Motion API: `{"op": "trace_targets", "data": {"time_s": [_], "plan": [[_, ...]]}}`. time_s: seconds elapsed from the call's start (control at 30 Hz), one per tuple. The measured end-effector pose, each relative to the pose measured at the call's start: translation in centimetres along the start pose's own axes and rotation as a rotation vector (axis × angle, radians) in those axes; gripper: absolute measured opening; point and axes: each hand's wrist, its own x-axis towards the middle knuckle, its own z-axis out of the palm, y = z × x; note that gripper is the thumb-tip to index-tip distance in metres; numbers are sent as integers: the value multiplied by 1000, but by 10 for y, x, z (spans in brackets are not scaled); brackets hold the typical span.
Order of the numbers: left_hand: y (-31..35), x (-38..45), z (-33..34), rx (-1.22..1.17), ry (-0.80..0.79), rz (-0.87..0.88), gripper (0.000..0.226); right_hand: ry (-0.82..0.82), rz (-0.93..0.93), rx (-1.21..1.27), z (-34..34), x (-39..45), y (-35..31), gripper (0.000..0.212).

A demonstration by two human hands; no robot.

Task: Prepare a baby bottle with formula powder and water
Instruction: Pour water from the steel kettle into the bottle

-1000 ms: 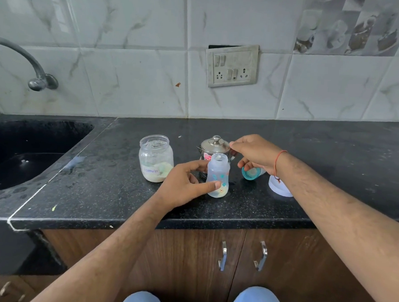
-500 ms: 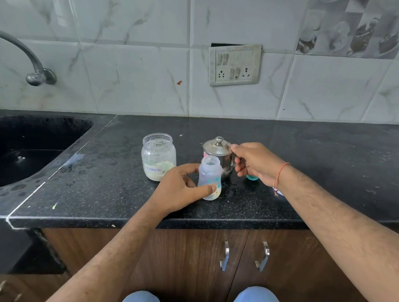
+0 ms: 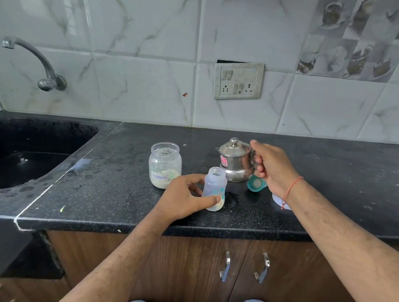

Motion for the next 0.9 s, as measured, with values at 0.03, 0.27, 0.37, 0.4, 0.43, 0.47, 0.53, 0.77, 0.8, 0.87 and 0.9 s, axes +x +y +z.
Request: {"op": "trace_targets", "data": {"time_s": [0.03, 0.27, 0.37, 0.4, 0.43, 0.47, 0.53, 0.77, 0.8, 0.87, 0.9], "plan": [[1, 0, 0, 13, -7, 4, 38, 16, -16, 10, -4, 0, -4, 35], [4, 1, 1, 74, -49, -28, 33, 114, -106, -117, -23, -7, -28, 27], [5, 0, 2, 98, -55, -29, 30, 132, -154, -237, -25, -12, -34, 25], [5, 0, 2, 106, -59, -33, 31, 135, -172, -277, -25, -13, -36, 20], [5, 0, 2, 114, -63, -37, 33, 135, -188, -309, -25, -14, -36, 19], [5, 0, 2, 120, -70, -39, 35, 126, -206, -334, -25, -15, -37, 19], [6, 0, 3, 130, -83, -42, 38, 100, -237, -370, -25, -16, -38, 24], [5, 0, 3, 139, -97, -43, 35, 75, -261, -485, -19, -18, -47, 42], [6, 0, 4, 140, -98, -40, 36, 73, -258, -504, -18, -17, -48, 45], [6, -1, 3, 145, -98, -37, 36, 72, -256, -544, -16, -17, -50, 50], [6, -1, 3, 145, -98, -36, 37, 72, -256, -559, -15, -16, -51, 51]]}}
